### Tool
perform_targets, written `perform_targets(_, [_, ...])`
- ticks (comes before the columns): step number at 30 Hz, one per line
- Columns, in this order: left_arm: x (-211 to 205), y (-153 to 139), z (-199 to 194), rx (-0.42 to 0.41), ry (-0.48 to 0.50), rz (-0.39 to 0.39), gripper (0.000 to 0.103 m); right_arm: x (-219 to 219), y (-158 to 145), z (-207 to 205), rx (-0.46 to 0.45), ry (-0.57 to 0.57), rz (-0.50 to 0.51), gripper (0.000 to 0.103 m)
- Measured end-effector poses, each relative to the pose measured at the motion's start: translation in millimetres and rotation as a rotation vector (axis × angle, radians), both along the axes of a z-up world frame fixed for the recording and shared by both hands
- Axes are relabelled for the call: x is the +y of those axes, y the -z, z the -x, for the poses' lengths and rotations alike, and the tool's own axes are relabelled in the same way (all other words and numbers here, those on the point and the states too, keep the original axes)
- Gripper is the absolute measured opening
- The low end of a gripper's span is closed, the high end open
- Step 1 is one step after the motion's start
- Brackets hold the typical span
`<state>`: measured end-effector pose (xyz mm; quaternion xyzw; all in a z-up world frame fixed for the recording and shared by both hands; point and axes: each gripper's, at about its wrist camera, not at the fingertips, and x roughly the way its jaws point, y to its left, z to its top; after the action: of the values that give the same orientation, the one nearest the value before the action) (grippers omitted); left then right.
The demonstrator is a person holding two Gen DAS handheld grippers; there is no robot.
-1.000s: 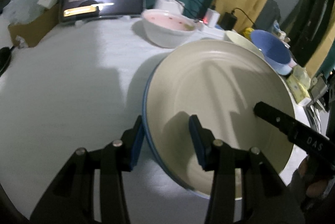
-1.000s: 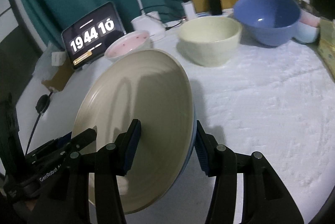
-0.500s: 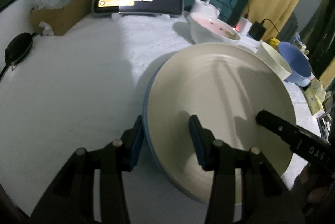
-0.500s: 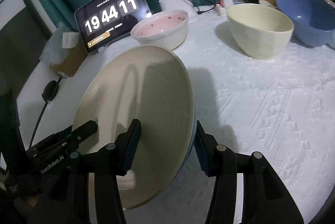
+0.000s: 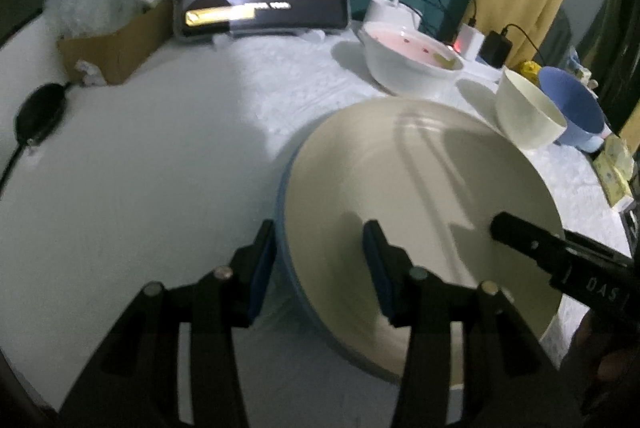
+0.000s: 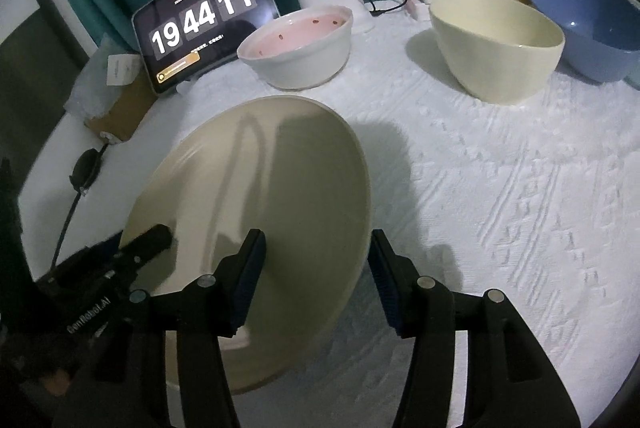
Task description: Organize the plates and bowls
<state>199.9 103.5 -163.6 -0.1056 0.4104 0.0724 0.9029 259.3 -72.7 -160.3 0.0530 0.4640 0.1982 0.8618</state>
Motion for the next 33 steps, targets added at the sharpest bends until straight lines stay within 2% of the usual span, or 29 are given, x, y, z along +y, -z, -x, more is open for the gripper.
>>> perform_targets(6, [2.3, -20.3, 8.2, -0.074, -0.052, -0.032, 0.047, -20.5, -11.6, 2.0, -0.023, 0.043, -0.006, 0.055])
perform_targets(12, [-8.6, -41.3, 11.8, -0.135, -0.042, -0.037, 0.047, -43.6, -25.8, 7.9, -0.059, 0.081, -0.015, 0.055])
perform_targets(22, [-67.9, -66.2, 3.3, -0.185, 0.098, -0.031, 0.047, -98.2, -45.5, 14.4, -0.101, 0.162, -0.034, 0.055])
perform_targets(33, [-127.1, -75.7, -18.5, -0.177, 0.199, -0.011, 0.047, -165.6, -62.0, 14.5, -0.146, 0.255, -0.058, 0.055])
